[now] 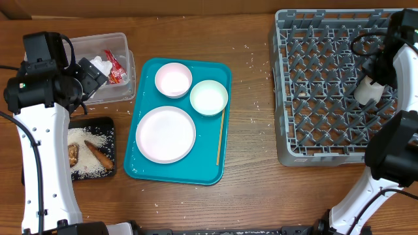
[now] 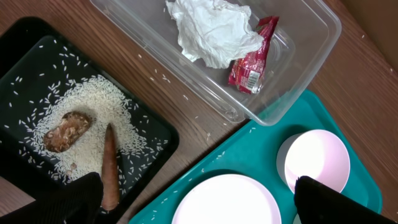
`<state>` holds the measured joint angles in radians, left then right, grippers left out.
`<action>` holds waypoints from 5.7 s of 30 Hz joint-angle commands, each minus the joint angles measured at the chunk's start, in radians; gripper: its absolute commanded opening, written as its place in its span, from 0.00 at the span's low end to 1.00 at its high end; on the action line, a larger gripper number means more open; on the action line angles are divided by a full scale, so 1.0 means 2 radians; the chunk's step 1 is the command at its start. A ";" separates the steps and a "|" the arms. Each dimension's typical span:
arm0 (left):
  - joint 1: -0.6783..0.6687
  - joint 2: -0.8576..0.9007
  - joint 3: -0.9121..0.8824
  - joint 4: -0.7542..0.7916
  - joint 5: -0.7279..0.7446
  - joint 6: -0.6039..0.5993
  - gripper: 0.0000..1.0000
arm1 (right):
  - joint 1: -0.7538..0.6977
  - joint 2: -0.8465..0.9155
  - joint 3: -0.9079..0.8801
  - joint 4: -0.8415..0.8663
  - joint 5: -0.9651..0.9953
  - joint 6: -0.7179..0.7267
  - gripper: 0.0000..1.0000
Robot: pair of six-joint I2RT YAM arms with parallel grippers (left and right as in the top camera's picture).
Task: Sort waste into correct bins and load items into the dishwasher
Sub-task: 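Release the cup and lift the right gripper out of the rack, then reach the right gripper to the pale green saucer and grasp it, then carry the saucer to the rack's back row and release it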
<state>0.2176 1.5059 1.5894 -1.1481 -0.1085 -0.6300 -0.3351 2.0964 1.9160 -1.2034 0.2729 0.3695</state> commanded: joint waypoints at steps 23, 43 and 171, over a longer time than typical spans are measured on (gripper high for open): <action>-0.001 0.000 0.001 0.000 0.001 -0.007 1.00 | 0.077 -0.187 0.058 -0.015 -0.303 -0.021 0.57; -0.001 0.000 0.001 0.000 0.001 -0.007 1.00 | 0.447 -0.010 -0.002 0.063 -0.196 -0.022 0.68; -0.001 0.000 0.001 0.000 0.001 -0.007 1.00 | -0.136 0.133 0.168 0.146 -0.467 0.021 0.09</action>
<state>0.2176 1.5059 1.5894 -1.1477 -0.1085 -0.6300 -0.5785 2.4039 2.2337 -0.8543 -0.8970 0.4149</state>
